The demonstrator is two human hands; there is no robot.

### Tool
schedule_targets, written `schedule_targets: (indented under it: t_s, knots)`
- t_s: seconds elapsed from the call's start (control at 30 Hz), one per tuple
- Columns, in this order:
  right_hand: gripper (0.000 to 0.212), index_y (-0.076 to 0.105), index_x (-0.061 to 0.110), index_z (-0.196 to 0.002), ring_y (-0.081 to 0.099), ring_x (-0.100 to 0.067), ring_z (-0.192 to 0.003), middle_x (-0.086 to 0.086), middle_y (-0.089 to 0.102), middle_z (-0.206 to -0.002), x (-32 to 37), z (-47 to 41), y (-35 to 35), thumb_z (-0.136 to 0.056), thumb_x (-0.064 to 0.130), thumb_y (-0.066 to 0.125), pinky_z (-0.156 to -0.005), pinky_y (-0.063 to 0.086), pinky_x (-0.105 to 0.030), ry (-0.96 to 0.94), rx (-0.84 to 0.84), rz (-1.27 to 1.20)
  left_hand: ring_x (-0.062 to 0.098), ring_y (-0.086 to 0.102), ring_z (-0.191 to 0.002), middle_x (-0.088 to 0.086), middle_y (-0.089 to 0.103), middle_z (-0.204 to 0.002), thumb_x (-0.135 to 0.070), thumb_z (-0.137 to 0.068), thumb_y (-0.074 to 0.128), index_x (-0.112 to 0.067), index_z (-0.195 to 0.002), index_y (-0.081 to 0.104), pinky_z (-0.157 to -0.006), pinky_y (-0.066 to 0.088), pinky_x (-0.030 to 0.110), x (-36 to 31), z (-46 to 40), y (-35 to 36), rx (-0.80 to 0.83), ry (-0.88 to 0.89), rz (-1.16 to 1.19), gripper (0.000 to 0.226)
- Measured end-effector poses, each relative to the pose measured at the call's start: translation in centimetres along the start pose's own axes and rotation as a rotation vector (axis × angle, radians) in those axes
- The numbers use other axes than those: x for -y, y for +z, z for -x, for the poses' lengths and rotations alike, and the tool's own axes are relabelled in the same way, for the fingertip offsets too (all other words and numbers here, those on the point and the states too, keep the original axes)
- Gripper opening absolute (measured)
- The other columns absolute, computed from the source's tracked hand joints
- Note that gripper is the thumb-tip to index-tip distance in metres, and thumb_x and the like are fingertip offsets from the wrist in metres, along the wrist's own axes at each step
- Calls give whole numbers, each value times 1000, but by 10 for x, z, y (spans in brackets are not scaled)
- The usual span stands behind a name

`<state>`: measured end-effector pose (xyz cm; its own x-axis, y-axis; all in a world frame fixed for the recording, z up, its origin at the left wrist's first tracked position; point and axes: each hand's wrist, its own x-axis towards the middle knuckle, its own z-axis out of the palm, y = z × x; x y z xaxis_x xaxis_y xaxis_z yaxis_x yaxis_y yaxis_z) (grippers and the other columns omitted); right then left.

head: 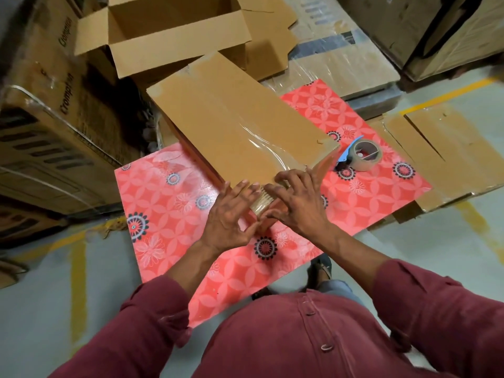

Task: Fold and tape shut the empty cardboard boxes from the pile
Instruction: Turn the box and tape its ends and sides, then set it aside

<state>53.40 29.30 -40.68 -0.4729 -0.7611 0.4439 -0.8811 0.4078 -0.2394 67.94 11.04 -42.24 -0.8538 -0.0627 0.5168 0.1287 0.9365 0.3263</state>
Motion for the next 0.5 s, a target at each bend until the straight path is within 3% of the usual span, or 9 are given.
schedule_targets:
  t_s: [0.13,0.27,0.33,0.43,0.5]
  knots:
    - [62,69,25,-130,53,-35,-126,-8,62,-130,-3,4,11,-81,63,76,-114,27,-66,-22,-90,-36,29,47,-146,6,56,-153,-62,-81,81,-7,-144,61,-122,29,61,2,-2,-5,37,-12,30,85]
    - [61,72,26,-125,54,-30,-122,-6,63,-128,-7,1,12,-81,68,72,-114,28,-62,-6,-112,-94,26,56,-139,4,63,-145,-61,-89,75,-12,-137,68,-116,39,59,1,-7,0,-3,6,-75,70]
    - [56,72,28,-125,55,-29,-119,-5,62,-128,-10,-2,9,-78,59,79,-112,30,-61,-12,-91,-82,25,56,-139,3,62,-146,-56,-89,77,-12,-139,67,-115,41,58,6,-8,-4,19,57,-93,67]
    - [68,59,31,-141,50,-33,-132,-11,54,-144,-21,6,10,-76,29,81,-117,27,-62,-85,-32,31,24,55,-140,1,60,-148,-53,-90,77,-14,-140,66,-111,44,57,12,-12,-11,75,119,-141,64]
    - [86,41,25,-155,34,-40,-149,-22,31,-162,-22,19,9,-80,41,80,-122,19,-65,-75,2,60,22,57,-138,0,62,-147,-59,-87,77,-16,-136,69,-111,43,55,10,-17,-18,107,118,-129,67]
